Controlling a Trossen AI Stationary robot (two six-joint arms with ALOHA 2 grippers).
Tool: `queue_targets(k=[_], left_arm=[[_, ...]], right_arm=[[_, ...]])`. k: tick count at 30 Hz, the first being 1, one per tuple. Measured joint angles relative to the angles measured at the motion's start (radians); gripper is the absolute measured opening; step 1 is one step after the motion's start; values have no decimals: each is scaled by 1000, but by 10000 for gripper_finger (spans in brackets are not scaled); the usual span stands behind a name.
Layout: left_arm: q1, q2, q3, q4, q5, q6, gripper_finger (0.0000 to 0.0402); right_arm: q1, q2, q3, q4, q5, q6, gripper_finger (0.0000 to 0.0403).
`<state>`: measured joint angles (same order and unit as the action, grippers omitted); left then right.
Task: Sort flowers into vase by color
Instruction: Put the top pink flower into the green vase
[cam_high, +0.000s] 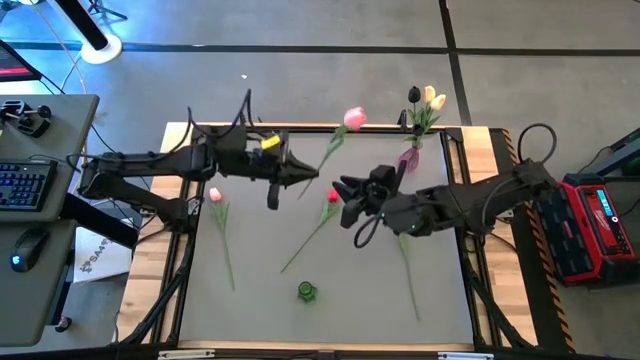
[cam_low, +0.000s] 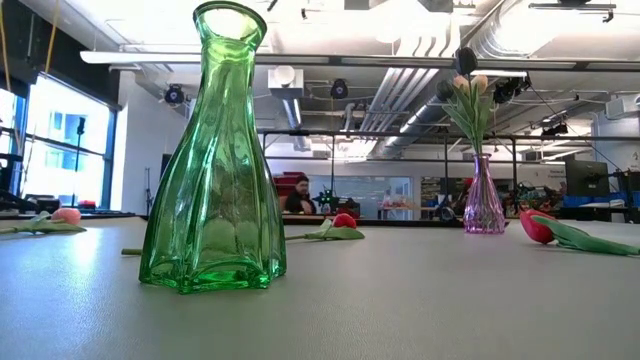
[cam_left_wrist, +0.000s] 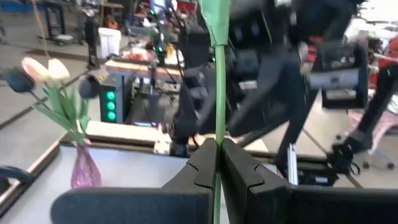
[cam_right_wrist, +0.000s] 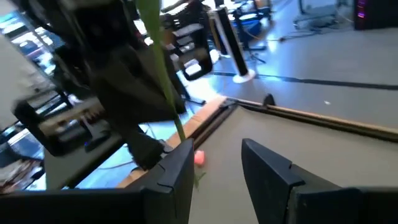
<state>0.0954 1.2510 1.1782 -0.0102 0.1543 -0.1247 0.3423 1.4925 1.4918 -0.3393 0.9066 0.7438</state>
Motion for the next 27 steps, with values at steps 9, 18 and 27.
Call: queue_targets(k=[9, 18, 27], left_arm=[[-39, -50, -105, 76, -4, 9, 0], [-6, -240, -309, 219, -40, -55, 0], [2, -363, -392, 228, -68, -28, 0]], right_arm=[[-63, 0, 0, 111, -139, -130, 123], [-68, 0, 0, 132, -124, -203, 123], [-137, 1, 0, 167, -370, -207, 117]])
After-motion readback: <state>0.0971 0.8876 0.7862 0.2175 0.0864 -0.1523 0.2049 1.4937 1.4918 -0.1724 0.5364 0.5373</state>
